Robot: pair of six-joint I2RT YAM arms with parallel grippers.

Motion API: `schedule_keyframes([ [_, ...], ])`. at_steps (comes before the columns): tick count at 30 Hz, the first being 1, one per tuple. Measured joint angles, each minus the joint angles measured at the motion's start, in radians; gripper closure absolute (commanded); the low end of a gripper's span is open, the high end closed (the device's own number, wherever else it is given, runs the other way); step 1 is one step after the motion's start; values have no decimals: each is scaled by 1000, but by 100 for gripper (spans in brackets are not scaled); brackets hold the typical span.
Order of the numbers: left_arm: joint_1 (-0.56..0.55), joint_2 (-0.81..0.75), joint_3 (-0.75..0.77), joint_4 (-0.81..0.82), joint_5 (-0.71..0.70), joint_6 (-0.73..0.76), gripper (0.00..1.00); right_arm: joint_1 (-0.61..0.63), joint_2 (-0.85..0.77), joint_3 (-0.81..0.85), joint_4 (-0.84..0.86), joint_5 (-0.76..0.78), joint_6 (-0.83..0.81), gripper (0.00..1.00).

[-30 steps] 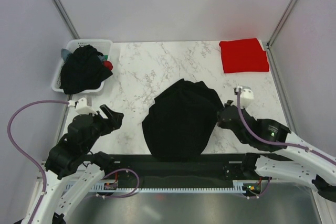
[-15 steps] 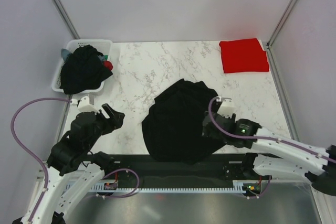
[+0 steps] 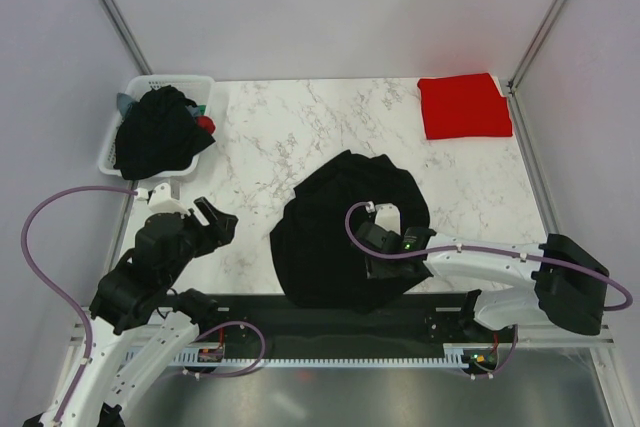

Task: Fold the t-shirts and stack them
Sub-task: Flatten the tshirt out

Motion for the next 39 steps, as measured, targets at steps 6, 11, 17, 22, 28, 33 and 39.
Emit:
schedule_keyframes([
  [6,0,0,0,0,0,0,21,2,49,0,29,-32,-10,56],
  [11,0,-2,0,0,0,0,21,2,57,-2,36,-34,-7,58],
  [17,0,-3,0,0,0,0,21,2,85,-18,42,-35,-7,67],
  [22,0,-9,0,0,-1,0,21,2,85,-18,34,-26,-5,80],
  [28,0,-10,0,0,-1,0,21,2,80,-18,26,-21,2,93],
  [33,0,-10,0,0,-1,0,21,2,49,-18,-4,-11,5,94],
  [39,0,-10,0,0,-1,0,21,0,-47,25,-129,44,9,100],
])
